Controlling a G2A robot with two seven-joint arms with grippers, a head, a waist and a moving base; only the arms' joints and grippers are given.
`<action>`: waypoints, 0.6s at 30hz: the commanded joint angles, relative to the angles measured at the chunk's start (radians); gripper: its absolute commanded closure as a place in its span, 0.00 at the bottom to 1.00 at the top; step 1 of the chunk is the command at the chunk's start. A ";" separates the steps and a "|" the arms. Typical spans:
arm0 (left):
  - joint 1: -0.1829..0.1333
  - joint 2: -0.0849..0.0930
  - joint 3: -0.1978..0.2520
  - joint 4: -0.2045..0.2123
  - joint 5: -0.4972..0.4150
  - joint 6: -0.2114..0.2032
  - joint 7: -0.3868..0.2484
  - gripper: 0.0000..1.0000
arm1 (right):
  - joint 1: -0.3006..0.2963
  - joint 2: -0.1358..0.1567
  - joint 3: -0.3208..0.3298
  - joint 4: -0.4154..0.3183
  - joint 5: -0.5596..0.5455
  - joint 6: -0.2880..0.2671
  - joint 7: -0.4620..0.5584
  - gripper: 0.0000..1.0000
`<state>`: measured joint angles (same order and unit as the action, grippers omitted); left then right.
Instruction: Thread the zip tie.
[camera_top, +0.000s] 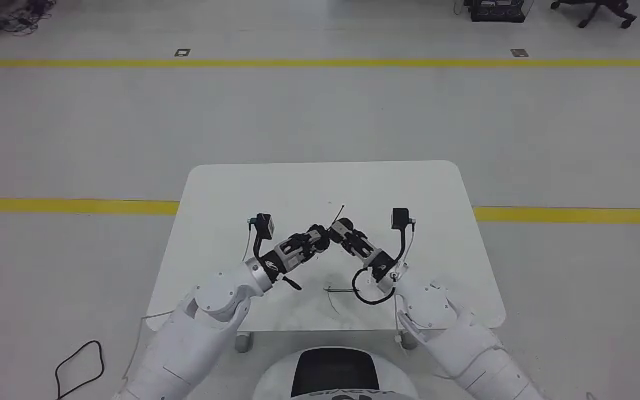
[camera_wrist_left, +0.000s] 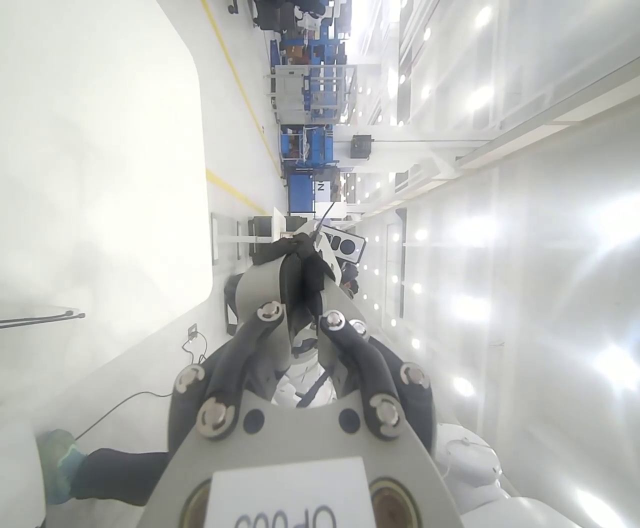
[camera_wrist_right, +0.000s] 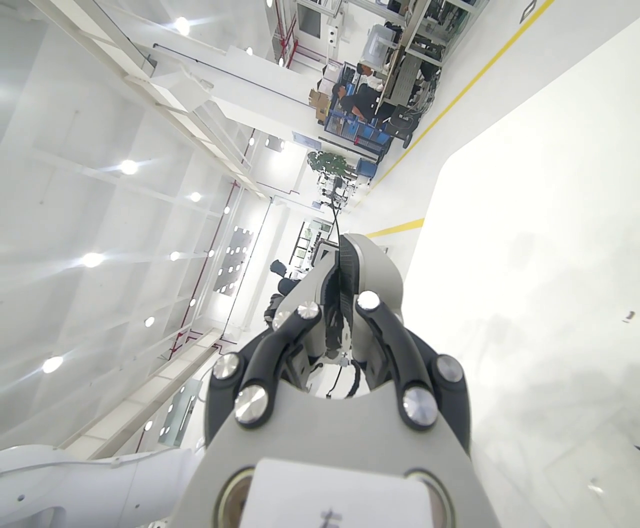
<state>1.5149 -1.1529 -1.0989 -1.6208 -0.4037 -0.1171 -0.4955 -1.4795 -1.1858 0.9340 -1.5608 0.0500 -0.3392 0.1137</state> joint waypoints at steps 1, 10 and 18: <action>-0.002 0.000 0.002 0.002 0.000 0.002 0.001 1.00 | -0.003 -0.001 0.004 -0.002 -0.001 -0.001 0.003 1.00; -0.012 0.003 0.000 0.011 -0.002 0.002 -0.007 1.00 | -0.012 -0.004 0.025 0.001 0.006 -0.001 0.024 0.00; 0.012 0.024 -0.065 -0.008 0.005 0.018 -0.091 1.00 | -0.031 0.010 0.089 -0.013 0.019 0.007 0.132 0.00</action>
<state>1.5253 -1.1318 -1.1561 -1.6266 -0.3992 -0.1071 -0.5615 -1.5096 -1.1783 1.0136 -1.5728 0.0612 -0.3311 0.2179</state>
